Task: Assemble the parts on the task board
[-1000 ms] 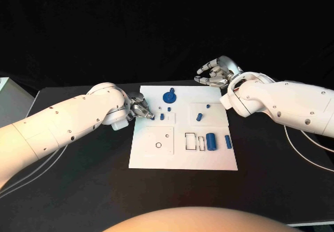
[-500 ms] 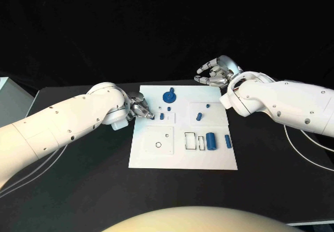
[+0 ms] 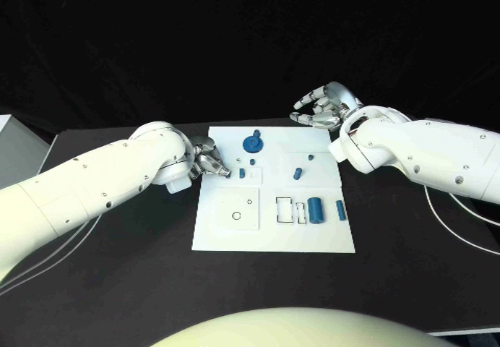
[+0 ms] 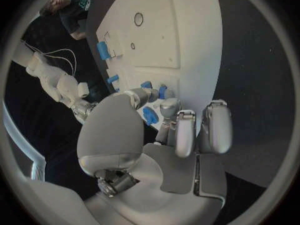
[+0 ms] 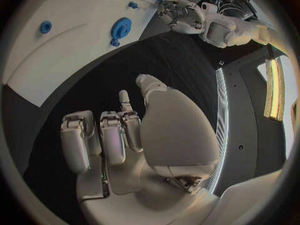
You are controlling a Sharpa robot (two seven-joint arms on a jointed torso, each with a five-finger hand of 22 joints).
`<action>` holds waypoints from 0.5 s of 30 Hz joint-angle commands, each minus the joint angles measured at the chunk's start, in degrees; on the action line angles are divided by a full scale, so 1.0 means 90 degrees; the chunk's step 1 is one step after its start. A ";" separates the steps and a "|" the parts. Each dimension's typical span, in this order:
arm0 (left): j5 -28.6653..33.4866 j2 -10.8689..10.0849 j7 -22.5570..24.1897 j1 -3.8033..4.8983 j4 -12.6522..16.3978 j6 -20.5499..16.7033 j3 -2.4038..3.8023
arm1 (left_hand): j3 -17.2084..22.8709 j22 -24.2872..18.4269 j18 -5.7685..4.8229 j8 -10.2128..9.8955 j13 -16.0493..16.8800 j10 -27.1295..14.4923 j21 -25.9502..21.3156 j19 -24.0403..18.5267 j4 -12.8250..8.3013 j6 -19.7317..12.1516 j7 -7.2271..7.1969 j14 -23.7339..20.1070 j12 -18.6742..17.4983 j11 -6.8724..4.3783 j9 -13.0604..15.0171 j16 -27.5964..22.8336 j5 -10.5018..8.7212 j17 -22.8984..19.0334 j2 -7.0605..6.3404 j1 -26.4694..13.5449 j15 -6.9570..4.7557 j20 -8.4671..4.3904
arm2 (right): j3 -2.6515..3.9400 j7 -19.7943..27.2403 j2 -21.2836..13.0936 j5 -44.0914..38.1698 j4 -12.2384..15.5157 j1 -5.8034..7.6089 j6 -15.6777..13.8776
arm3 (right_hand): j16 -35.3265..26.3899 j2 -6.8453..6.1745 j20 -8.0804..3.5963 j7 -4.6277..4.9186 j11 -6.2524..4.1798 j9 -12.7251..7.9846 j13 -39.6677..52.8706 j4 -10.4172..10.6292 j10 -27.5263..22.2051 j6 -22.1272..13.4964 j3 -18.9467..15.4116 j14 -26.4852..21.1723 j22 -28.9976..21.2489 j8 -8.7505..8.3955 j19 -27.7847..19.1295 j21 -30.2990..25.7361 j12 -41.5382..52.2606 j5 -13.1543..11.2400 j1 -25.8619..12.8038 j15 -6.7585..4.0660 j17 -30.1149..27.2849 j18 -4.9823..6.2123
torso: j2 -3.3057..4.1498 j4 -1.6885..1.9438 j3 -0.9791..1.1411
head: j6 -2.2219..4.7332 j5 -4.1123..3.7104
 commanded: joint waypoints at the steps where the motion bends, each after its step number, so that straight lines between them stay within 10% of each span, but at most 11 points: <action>1: 0.0067 0.0015 0.0082 -0.0011 -0.0041 0.0096 -0.0010 | 0.1151 0.0209 -0.0060 0.0025 -0.0005 0.0022 0.0024 0.0020 -0.1197 0.0034 -0.0001 0.0606 -0.0011 0.0001 0.0011 0.0040 0.0017 0.1476 0.0070 0.0022 -0.0052 -0.0027 | 0.0004 0.0040 0.0009 -0.0054 -0.0007 -0.0007 0.0057 | -0.0012 -0.0006 -0.0044 -0.0009 -0.0051 0.0008 0.1274 -0.0002 0.0222 -0.0049 0.0018 0.0608 0.1675 0.0037 0.0667 0.0028 0.0027 0.0024 -0.0042 -0.0047 0.1457 -0.0043 | -0.0001 0.0005 0.0000 | -0.0008 -0.0004; 15: 0.0685 0.0034 0.0323 0.0039 -0.0253 0.0661 0.0016 | 0.1165 0.0189 -0.0054 0.0022 -0.0042 0.0001 0.0013 0.0004 -0.1211 0.0037 -0.0001 0.0606 -0.0035 0.0001 0.0010 0.0040 0.0016 0.1477 0.0069 0.0027 -0.0052 -0.0030 | 0.0004 0.0037 0.0023 -0.0055 -0.0022 -0.0013 0.0061 | -0.0012 -0.0006 -0.0044 -0.0009 -0.0051 0.0008 0.1274 -0.0002 0.0222 -0.0049 0.0018 0.0608 0.1675 0.0037 0.0667 0.0028 0.0027 0.0024 -0.0042 -0.0047 0.1457 -0.0043 | -0.0007 0.0001 0.0000 | -0.0024 -0.0013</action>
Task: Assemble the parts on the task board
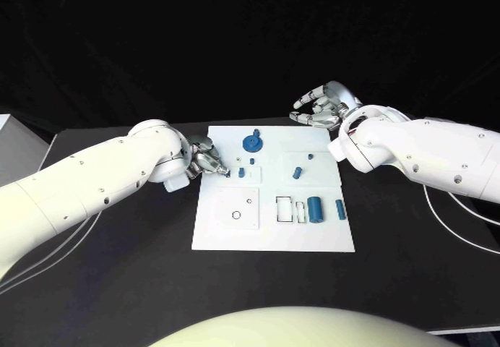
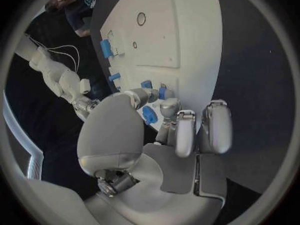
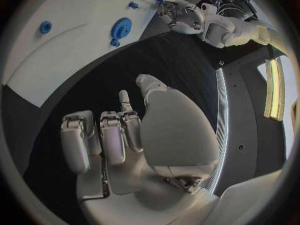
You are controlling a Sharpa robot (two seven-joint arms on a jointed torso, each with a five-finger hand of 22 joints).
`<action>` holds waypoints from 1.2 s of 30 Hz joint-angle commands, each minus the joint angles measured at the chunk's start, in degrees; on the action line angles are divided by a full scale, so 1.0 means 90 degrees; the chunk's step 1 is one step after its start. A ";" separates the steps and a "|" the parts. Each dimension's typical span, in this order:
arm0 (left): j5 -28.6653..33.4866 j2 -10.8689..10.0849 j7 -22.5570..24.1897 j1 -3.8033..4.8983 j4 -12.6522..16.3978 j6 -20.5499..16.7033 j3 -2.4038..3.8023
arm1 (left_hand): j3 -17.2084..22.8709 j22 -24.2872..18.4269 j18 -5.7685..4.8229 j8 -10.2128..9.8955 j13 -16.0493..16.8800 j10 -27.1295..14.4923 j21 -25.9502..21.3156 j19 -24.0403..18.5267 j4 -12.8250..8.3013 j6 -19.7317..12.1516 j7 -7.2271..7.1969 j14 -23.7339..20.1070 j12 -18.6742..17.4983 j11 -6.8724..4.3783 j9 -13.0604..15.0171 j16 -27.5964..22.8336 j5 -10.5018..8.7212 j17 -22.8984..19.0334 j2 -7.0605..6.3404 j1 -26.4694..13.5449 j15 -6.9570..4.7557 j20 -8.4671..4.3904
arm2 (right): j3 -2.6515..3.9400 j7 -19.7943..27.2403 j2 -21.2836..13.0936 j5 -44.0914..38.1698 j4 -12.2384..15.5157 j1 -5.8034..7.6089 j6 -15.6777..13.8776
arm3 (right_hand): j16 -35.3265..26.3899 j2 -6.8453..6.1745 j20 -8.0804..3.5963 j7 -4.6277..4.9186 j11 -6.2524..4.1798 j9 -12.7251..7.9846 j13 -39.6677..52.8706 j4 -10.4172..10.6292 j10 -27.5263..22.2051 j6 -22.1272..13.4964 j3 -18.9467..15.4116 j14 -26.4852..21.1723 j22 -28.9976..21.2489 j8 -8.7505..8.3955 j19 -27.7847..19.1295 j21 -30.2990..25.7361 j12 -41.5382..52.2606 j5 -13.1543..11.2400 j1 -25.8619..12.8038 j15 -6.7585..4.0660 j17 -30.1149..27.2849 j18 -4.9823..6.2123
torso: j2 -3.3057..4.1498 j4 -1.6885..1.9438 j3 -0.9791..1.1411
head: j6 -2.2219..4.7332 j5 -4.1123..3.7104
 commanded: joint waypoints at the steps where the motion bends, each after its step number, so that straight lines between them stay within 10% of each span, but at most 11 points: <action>1: 0.0407 0.0030 0.0177 0.0032 -0.0076 0.0534 0.0011 | 0.1160 0.0185 -0.0053 0.0019 -0.0012 -0.0002 0.0010 -0.0001 -0.1208 0.0049 -0.0011 0.0606 -0.0040 0.0000 0.0008 0.0040 0.0030 0.1477 0.0063 0.0026 -0.0051 -0.0032 | 0.0003 0.0036 0.0009 -0.0054 -0.0003 -0.0004 0.0061 | -0.0012 -0.0006 -0.0044 -0.0009 -0.0051 0.0008 0.1274 -0.0002 0.0222 -0.0049 0.0018 0.0609 0.1676 0.0037 0.0667 0.0028 0.0027 0.0024 -0.0041 -0.0047 0.1457 -0.0042 | -0.0001 0.0002 0.0001 | -0.0004 -0.0003; 20: 0.0424 0.0321 0.0280 0.0419 -0.0718 0.1779 0.0119 | 0.1180 0.0184 -0.0052 0.0005 -0.0015 -0.0016 0.0009 -0.0008 -0.1251 0.0053 -0.0005 0.0615 -0.0049 0.0005 0.0002 0.0055 0.0027 0.1507 0.0052 0.0044 -0.0046 -0.0036 | 0.0003 0.0031 0.0046 -0.0057 -0.0026 -0.0006 0.0058 | -0.0012 -0.0006 -0.0044 -0.0009 -0.0051 0.0008 0.1274 -0.0002 0.0222 -0.0049 0.0018 0.0609 0.1676 0.0037 0.0667 0.0028 0.0027 0.0024 -0.0041 -0.0047 0.1457 -0.0042 | 0.0010 -0.0005 0.0001 | -0.0001 -0.0015; 36: -0.0301 0.0816 0.0435 0.0534 -0.1386 0.2216 0.0017 | 0.1190 0.0168 -0.0048 -0.0012 -0.0020 -0.0026 0.0000 -0.0026 -0.1282 0.0062 -0.0001 0.0625 -0.0058 0.0009 -0.0007 0.0070 0.0027 0.1537 0.0045 0.0058 -0.0042 -0.0035 | 0.0003 0.0029 0.0109 -0.0064 -0.0032 -0.0006 0.0059 | -0.0012 -0.0006 -0.0044 -0.0009 -0.0051 0.0008 0.1274 -0.0002 0.0222 -0.0049 0.0018 0.0609 0.1676 0.0037 0.0667 0.0028 0.0027 0.0024 -0.0041 -0.0047 0.1457 -0.0042 | 0.0004 0.0003 -0.0005 | -0.0033 -0.0020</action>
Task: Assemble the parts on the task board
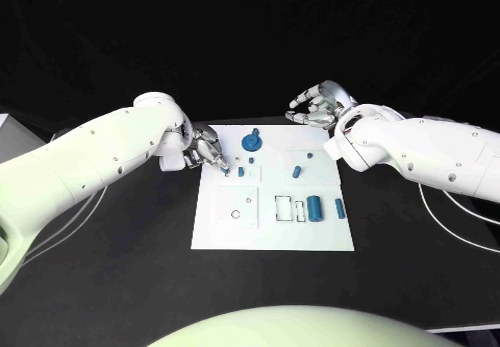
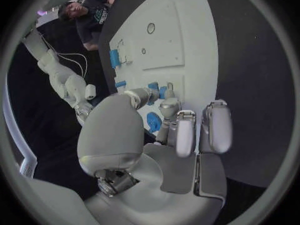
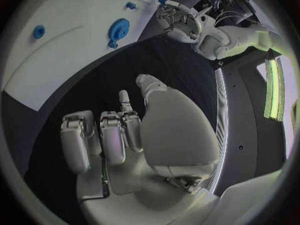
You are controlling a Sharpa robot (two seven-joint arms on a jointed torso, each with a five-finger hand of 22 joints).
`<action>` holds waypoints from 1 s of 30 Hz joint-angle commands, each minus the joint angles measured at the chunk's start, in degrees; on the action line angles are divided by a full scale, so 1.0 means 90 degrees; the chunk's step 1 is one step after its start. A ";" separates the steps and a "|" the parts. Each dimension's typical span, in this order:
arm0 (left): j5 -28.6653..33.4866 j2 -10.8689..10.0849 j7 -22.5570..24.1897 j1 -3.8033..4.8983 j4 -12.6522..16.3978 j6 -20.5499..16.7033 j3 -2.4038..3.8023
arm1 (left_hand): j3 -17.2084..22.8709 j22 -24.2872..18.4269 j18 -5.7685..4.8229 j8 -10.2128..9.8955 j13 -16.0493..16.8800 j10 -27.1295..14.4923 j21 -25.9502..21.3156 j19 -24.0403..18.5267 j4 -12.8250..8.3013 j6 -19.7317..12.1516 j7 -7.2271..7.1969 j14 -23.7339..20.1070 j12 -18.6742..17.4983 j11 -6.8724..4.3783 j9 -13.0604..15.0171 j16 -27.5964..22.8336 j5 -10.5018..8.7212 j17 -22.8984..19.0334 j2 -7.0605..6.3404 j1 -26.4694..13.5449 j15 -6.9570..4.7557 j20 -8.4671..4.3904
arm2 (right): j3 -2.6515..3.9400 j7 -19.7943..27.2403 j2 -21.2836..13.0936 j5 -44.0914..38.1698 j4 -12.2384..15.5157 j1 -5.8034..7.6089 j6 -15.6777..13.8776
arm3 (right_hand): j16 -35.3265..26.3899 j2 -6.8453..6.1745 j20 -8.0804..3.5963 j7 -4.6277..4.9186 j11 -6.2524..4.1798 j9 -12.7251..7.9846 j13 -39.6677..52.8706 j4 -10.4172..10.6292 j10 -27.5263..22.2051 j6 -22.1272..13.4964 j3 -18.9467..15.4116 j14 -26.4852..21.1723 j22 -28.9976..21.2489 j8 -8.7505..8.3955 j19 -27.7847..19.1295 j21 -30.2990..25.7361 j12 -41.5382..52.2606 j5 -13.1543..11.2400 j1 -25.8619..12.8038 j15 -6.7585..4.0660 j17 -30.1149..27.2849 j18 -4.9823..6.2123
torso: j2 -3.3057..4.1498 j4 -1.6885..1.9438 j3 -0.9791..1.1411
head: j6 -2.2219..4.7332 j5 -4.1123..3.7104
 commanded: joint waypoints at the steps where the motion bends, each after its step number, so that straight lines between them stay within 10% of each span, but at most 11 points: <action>1: -0.0270 0.0048 0.0121 0.0012 -0.0021 0.0145 -0.0016 | 0.1218 0.0170 -0.0048 -0.0024 0.0006 -0.0026 0.0001 -0.0026 -0.1253 0.0050 0.0009 0.0625 -0.0034 0.0009 -0.0006 0.0027 0.0018 0.1537 0.0020 0.0033 -0.0042 -0.0035 | 0.0002 0.0032 0.0005 -0.0062 0.0003 -0.0002 0.0057 | -0.0012 -0.0006 -0.0044 -0.0009 -0.0051 0.0011 0.1274 -0.0002 0.0221 -0.0049 0.0018 0.0609 0.1673 0.0037 0.0667 0.0028 0.0027 0.0024 -0.0041 -0.0048 0.1457 -0.0042 | -0.0003 0.0005 -0.0009 | -0.0015 -0.0001; 30: -0.0316 0.0178 -0.0001 -0.0011 -0.0067 -0.0430 -0.0187 | 0.1219 0.0178 -0.0050 -0.0037 0.0026 -0.0013 0.0005 -0.0025 -0.1259 0.0065 0.0018 0.0623 -0.0024 0.0015 -0.0010 0.0025 0.0029 0.1532 0.0029 0.0029 -0.0040 -0.0032 | 0.0002 0.0029 0.0036 -0.0070 -0.0008 -0.0002 0.0077 | -0.0012 -0.0006 -0.0044 -0.0009 -0.0051 0.0011 0.1274 -0.0002 0.0221 -0.0049 0.0018 0.0609 0.1673 0.0037 0.0667 0.0028 0.0027 0.0024 -0.0041 -0.0048 0.1457 -0.0042 | -0.0010 0.0010 -0.0005 | -0.0074 0.0005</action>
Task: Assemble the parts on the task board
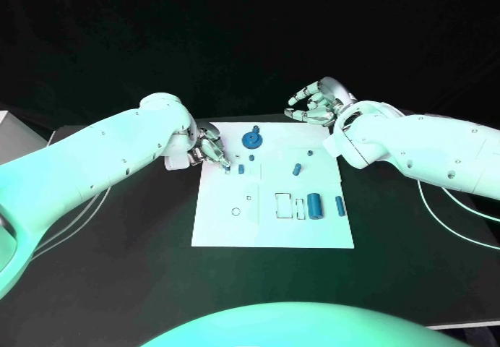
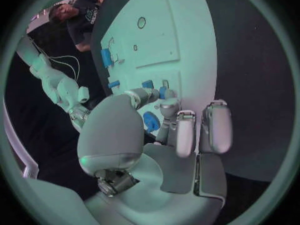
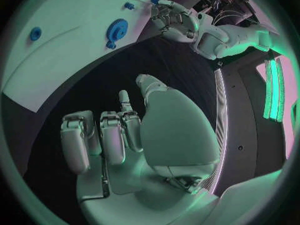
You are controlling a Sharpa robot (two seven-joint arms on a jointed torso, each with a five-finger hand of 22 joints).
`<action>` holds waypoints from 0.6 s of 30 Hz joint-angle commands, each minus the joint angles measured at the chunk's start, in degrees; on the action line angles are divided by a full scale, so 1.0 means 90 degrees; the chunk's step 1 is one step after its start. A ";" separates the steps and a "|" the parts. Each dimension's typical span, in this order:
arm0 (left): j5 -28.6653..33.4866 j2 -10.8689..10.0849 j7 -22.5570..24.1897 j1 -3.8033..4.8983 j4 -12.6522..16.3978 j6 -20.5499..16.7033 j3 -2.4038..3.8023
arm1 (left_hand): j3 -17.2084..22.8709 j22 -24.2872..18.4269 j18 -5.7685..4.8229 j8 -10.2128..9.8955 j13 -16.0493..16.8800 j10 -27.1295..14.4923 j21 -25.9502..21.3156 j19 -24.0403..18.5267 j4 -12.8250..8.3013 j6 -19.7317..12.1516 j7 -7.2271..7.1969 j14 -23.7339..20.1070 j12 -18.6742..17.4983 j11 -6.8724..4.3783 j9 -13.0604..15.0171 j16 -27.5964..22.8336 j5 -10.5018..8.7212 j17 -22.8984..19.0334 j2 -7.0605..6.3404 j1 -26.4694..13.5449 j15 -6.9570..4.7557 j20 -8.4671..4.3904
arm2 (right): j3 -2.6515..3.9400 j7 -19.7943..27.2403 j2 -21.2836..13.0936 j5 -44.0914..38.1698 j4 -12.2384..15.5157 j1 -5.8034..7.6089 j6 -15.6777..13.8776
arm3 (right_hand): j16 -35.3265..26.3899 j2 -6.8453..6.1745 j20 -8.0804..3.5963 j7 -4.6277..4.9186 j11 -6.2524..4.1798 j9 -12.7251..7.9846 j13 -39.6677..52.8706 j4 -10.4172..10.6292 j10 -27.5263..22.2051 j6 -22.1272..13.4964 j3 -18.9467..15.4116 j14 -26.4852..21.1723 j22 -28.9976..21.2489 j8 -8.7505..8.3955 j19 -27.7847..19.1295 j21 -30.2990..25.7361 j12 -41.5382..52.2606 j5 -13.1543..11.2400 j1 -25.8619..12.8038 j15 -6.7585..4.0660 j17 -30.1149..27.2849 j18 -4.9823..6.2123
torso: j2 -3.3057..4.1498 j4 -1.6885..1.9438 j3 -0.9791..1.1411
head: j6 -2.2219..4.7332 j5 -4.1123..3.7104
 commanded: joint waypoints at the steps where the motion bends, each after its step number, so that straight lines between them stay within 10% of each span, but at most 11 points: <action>1: -0.0028 0.0017 0.0007 -0.0002 0.0003 -0.0007 -0.0021 | 0.1226 0.0179 -0.0050 0.0002 0.0013 -0.0004 0.0005 -0.0025 -0.1252 0.0055 -0.0015 0.0623 -0.0024 0.0006 0.0004 0.0019 0.0026 0.1532 0.0029 0.0029 -0.0040 -0.0032 | 0.0003 0.0029 0.0006 -0.0058 -0.0004 -0.0002 0.0071 | -0.0012 -0.0006 -0.0044 -0.0009 -0.0051 0.0011 0.1275 -0.0002 0.0221 -0.0049 0.0018 0.0608 0.1675 0.0037 0.0667 0.0028 0.0027 0.0024 -0.0042 -0.0048 0.1457 -0.0043 | -0.0002 -0.0004 0.0006 | -0.0009 0.0008; 18: -0.0028 -0.0018 -0.0037 -0.0006 0.0052 0.0093 -0.0041 | 0.1225 0.0180 -0.0051 0.0000 0.0010 -0.0004 0.0006 -0.0024 -0.1254 0.0057 -0.0014 0.0623 -0.0025 0.0007 0.0003 0.0018 0.0028 0.1531 0.0028 0.0027 -0.0040 -0.0031 | 0.0003 0.0034 0.0008 -0.0058 -0.0010 -0.0002 0.0073 | -0.0012 -0.0006 -0.0044 -0.0009 -0.0051 0.0011 0.1275 -0.0002 0.0221 -0.0049 0.0018 0.0608 0.1675 0.0037 0.0667 0.0028 0.0027 0.0024 -0.0042 -0.0048 0.1457 -0.0043 | -0.0003 -0.0006 0.0001 | -0.0026 0.0011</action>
